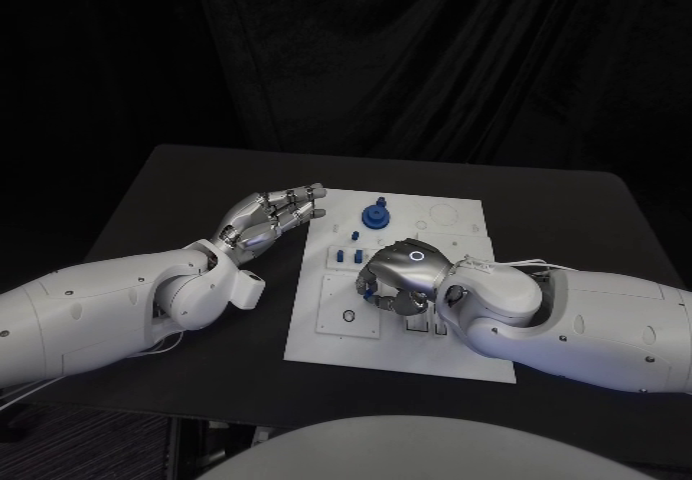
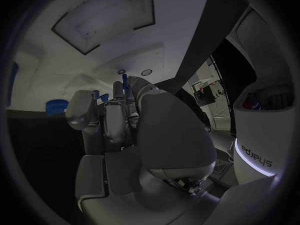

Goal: Assemble the parts on the task board

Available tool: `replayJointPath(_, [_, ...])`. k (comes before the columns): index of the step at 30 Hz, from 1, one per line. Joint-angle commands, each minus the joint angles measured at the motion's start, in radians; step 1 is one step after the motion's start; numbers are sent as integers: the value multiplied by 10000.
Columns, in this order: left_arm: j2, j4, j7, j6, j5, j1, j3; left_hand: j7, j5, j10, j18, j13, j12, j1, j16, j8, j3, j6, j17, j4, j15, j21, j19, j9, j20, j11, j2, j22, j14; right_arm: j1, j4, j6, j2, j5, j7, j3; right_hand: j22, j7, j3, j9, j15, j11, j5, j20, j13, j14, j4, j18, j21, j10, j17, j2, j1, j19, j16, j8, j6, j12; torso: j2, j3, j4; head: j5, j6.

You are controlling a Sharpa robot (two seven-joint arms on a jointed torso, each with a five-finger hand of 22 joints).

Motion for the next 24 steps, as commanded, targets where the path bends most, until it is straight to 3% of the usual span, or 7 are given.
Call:
replayJointPath(1, [33,8,125,162,57,-18,9,27,-60,-45,126,-16,-40,22,-32,42,47,-17,0,7,76,-25,2,-8,54,11,50,3,-9,-29,-9,149,11,-132,-152,6,1412,50,-11,-3,-3,-34,-49,5,1,69,-31,-165,22,85,-2,-42,38,80,28,-45,19,-19,-19,9,-24,33,-1])
replayJointPath(24, [55,-25,43,225,57,-42,9,42,-115,-55,140,-15,-40,54,-10,45,65,-21,8,-11,112,-12,9,-8,96,29,52,9,26,-33,-85,370,6,-133,-217,6,1407,44,-3,-15,-9,-45,-43,1,2,62,-53,-160,5,116,-22,-46,64,76,12,-54,45,-15,-15,14,-13,37,-1])
